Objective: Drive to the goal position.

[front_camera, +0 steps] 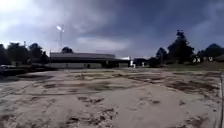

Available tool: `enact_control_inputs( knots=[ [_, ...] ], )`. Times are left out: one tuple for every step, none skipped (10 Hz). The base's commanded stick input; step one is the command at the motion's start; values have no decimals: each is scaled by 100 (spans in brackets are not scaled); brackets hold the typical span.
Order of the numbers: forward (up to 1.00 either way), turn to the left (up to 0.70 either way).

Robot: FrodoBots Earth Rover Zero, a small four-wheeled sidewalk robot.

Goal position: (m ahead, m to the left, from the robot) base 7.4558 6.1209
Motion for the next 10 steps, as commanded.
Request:
enact_control_inputs(
  knots=[
    [70, 0],
    [70, 0],
    [70, -7],
    [70, -30],
    [70, -35],
    [70, -35],
    [70, -35],
    [70, -15],
    [70, -1],
    [70, 0]
  ],
)
